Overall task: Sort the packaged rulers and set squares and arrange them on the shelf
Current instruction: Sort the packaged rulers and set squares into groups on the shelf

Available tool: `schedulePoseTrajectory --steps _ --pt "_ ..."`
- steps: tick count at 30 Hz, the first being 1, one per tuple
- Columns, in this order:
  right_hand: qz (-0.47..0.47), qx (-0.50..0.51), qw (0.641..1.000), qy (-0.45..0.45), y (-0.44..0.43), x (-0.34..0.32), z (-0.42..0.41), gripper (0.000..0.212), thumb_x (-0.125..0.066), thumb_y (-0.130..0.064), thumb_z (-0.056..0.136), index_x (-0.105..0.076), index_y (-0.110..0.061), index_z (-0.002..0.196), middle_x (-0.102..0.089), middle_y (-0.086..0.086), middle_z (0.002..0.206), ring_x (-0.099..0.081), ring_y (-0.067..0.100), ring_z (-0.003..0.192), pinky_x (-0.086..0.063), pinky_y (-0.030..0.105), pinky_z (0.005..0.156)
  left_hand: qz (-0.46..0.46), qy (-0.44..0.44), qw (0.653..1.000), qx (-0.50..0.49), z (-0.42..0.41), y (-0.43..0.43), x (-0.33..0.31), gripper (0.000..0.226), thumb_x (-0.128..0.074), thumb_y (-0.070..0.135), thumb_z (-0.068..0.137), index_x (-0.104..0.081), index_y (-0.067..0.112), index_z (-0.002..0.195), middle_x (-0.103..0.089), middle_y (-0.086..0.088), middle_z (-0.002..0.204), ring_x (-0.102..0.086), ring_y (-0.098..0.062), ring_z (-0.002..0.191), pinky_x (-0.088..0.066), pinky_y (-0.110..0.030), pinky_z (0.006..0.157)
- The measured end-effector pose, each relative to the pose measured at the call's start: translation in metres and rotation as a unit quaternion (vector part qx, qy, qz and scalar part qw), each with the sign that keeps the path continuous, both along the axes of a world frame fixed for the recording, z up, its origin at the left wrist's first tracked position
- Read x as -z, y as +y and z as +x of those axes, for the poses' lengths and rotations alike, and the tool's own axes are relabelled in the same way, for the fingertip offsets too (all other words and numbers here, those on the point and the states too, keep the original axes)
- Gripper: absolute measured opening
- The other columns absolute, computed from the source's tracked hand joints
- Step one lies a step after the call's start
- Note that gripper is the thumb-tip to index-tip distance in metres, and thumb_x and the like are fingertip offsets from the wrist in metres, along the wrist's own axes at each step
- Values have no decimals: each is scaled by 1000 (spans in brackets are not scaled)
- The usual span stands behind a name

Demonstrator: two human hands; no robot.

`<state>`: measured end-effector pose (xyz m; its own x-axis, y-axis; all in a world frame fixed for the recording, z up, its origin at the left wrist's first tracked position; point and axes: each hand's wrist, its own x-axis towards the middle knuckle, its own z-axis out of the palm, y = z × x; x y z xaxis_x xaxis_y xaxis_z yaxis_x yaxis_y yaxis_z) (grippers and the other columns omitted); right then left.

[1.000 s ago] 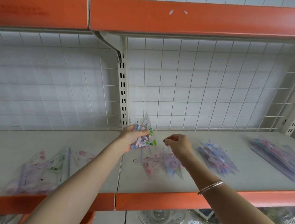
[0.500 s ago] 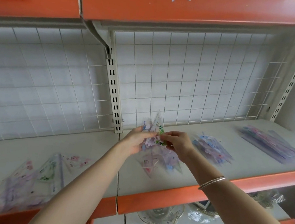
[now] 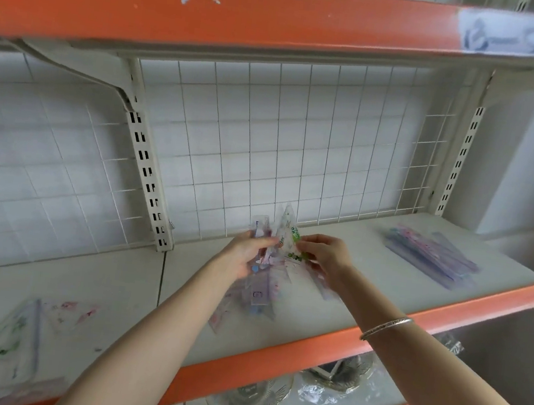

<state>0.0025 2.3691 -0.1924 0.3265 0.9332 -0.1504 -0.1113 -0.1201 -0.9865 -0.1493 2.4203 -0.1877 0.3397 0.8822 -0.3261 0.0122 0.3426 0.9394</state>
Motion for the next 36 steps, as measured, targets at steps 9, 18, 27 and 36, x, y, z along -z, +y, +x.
schedulePoseTrajectory --steps 9,18,27,36 --pt "-67 29 991 -113 5 -2 82 13 -70 6 74 -70 -6 77 -62 7 67 -55 15 59 -43 21 52 44 -25 989 -140 46 8 -1 14 -69 -4 80 -61 2 90 -63 -16 76 -61 -15 40 -42 -18 35" --pt "-105 -58 931 -346 10 10 111 17 -72 5 69 -72 -4 84 -53 0 56 -46 11 53 -36 19 47 49 -17 983 -176 72 10 -1 22 -72 0 79 -64 2 99 -67 -17 86 -62 -24 62 -40 -17 35" --pt "14 -73 981 -180 25 -4 96 11 -63 -12 87 -68 -3 90 -61 3 73 -51 13 58 -38 19 51 50 9 991 -126 77 10 -2 17 -74 3 78 -66 8 92 -71 -12 82 -68 -18 58 -52 -26 51" --pt "23 -133 987 -91 33 -7 60 5 -64 0 85 -67 -3 83 -64 8 72 -55 15 59 -45 19 54 57 12 991 -118 53 6 -5 25 -70 11 85 -64 4 108 -72 -11 87 -67 -26 75 -53 -45 79"
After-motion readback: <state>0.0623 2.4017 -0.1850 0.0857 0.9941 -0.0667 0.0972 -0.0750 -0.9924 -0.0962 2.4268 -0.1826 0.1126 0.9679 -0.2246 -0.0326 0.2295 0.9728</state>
